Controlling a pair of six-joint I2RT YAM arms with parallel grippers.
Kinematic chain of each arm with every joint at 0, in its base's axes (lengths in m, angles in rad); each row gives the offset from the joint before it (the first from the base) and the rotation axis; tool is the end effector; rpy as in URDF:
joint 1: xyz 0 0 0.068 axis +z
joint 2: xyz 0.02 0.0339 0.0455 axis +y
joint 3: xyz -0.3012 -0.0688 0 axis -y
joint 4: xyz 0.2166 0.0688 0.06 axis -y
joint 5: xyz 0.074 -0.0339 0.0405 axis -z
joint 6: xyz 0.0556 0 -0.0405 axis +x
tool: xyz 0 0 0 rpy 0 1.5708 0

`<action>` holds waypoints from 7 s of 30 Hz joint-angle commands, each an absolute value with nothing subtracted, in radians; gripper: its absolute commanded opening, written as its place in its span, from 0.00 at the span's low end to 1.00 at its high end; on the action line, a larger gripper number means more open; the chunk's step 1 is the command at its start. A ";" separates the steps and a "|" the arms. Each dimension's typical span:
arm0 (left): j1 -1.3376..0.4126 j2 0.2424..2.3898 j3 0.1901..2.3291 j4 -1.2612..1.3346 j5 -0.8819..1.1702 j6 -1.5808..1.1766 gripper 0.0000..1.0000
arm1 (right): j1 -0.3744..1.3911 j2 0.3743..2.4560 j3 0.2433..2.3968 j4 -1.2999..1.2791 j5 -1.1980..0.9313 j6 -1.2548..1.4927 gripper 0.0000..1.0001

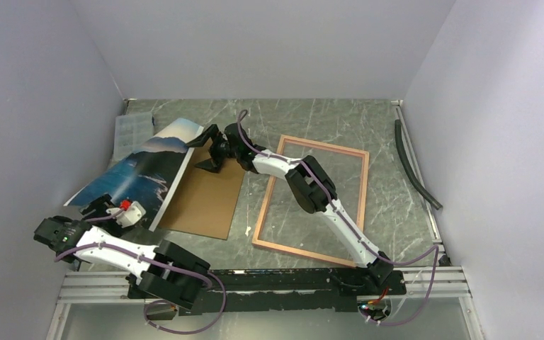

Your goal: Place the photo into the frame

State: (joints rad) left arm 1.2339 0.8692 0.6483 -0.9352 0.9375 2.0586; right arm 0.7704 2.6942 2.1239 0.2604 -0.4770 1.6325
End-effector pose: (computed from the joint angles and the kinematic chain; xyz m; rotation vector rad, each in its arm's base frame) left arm 0.0731 0.0731 0.2568 1.0871 1.9053 0.5408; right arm 0.4299 0.4527 0.1397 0.6214 2.3796 1.8606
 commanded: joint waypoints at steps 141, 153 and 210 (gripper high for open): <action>0.297 1.480 1.332 -1.005 0.789 0.583 0.94 | 0.811 2.091 2.201 -1.488 0.649 0.396 0.00; 0.297 1.400 1.257 -0.969 0.796 0.612 0.94 | 0.689 1.889 1.758 -0.881 0.195 0.641 0.00; 0.286 1.403 1.171 -0.924 0.803 0.669 0.94 | 0.523 1.751 1.396 -0.787 0.279 0.974 0.00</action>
